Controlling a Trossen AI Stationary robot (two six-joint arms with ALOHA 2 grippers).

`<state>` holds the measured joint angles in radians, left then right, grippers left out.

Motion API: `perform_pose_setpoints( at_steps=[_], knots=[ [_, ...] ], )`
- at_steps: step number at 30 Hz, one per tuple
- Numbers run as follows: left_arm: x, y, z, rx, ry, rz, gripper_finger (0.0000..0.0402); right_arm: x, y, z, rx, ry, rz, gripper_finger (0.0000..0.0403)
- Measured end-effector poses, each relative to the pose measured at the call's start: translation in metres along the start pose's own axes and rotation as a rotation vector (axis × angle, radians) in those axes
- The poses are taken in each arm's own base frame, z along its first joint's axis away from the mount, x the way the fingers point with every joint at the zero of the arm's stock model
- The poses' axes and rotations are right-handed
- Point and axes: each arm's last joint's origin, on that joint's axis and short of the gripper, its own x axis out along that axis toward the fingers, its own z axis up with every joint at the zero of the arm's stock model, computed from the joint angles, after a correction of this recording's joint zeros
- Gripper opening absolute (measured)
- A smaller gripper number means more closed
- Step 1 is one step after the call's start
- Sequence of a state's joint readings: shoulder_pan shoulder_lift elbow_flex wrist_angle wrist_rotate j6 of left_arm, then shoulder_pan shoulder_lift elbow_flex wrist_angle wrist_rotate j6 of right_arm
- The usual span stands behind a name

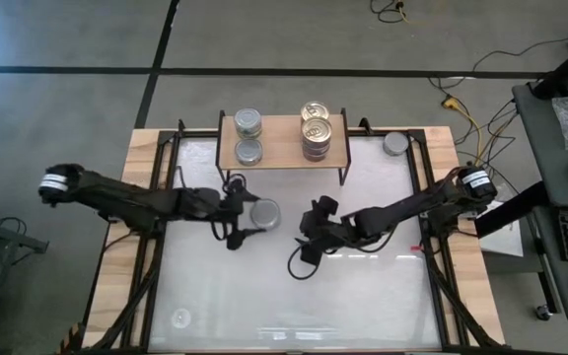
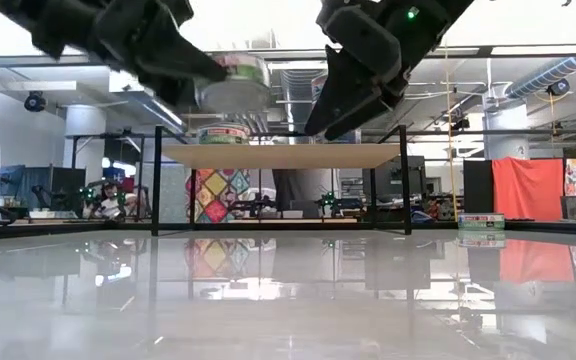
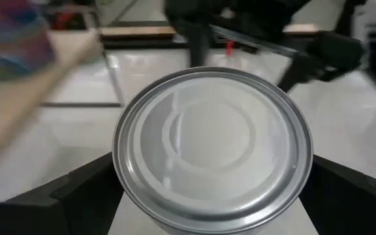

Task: Stack canned seafood by type on shelf
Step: Stack the green tuna can on top of the other green tuna can on the shelf

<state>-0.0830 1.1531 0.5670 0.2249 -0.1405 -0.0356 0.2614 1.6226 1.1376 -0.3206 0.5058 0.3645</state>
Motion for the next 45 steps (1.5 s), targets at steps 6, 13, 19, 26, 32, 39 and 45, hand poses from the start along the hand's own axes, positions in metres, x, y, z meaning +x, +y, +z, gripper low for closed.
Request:
perform_pose_setpoints(
  at_steps=[6,13,19,26,32,39,45],
  knots=[
    [-0.024,0.026,0.043,0.113,0.024,0.228,0.0384,-0.003,0.017,-0.008,-0.001,-0.023,-0.007,0.0359],
    [-0.029,0.067,0.063,0.107,0.127,0.462,0.0385,-0.002,0.037,-0.023,-0.002,-0.018,-0.025,0.0359],
    [-0.032,0.098,0.061,0.036,0.155,0.584,0.0386,-0.006,0.045,-0.031,0.020,-0.017,-0.013,0.0359],
    [-0.031,0.115,0.056,-0.025,0.178,0.647,0.0386,-0.008,0.047,-0.033,0.026,-0.026,-0.020,0.0359],
    [-0.019,0.118,0.048,-0.028,0.227,0.642,0.0386,-0.008,0.047,-0.035,0.049,-0.021,-0.023,0.0359],
    [-0.011,0.120,0.042,-0.028,0.260,0.641,0.0386,-0.006,0.046,-0.039,0.069,-0.014,-0.027,0.0359],
    [-0.010,0.120,0.042,-0.023,0.263,0.642,0.0386,-0.006,0.045,-0.039,0.069,-0.012,-0.028,0.0359]
  ],
)
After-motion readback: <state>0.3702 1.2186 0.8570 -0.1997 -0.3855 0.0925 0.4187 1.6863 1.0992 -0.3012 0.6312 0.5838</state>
